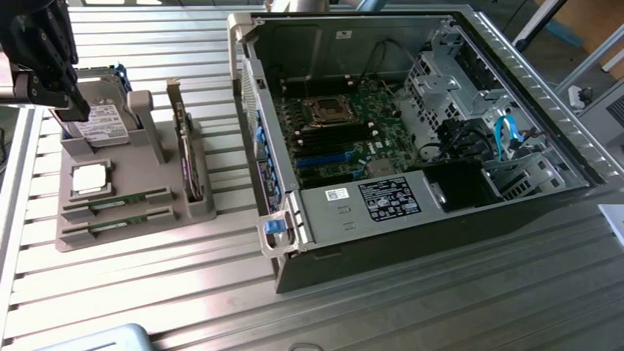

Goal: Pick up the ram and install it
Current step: 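Pick up the ram and move it above insertion slot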

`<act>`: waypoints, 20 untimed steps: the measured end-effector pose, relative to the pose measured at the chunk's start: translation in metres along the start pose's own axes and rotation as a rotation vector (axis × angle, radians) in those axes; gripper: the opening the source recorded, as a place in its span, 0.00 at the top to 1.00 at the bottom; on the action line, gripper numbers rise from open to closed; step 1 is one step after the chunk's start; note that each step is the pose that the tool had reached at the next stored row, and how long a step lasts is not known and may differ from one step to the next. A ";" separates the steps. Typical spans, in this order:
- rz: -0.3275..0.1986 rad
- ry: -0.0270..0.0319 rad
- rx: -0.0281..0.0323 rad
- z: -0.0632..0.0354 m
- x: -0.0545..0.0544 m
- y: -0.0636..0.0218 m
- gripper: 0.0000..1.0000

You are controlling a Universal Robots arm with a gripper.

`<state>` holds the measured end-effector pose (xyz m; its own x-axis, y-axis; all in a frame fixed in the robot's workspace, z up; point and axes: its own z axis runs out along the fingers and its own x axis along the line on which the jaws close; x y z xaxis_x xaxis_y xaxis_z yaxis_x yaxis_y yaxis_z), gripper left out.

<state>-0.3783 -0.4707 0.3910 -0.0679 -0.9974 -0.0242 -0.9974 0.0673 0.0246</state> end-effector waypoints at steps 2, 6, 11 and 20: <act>0.000 0.0000 -0.0002 0.0000 0.000 -0.0001 0.89; 0.000 0.0002 -0.0014 0.0000 0.000 -0.0005 0.89; 0.000 0.0000 -0.0013 0.0004 0.000 0.0004 0.89; 0.000 0.0001 -0.0019 0.0014 0.000 0.0029 0.89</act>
<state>-0.3812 -0.4706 0.3897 -0.0680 -0.9974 -0.0241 -0.9974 0.0673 0.0265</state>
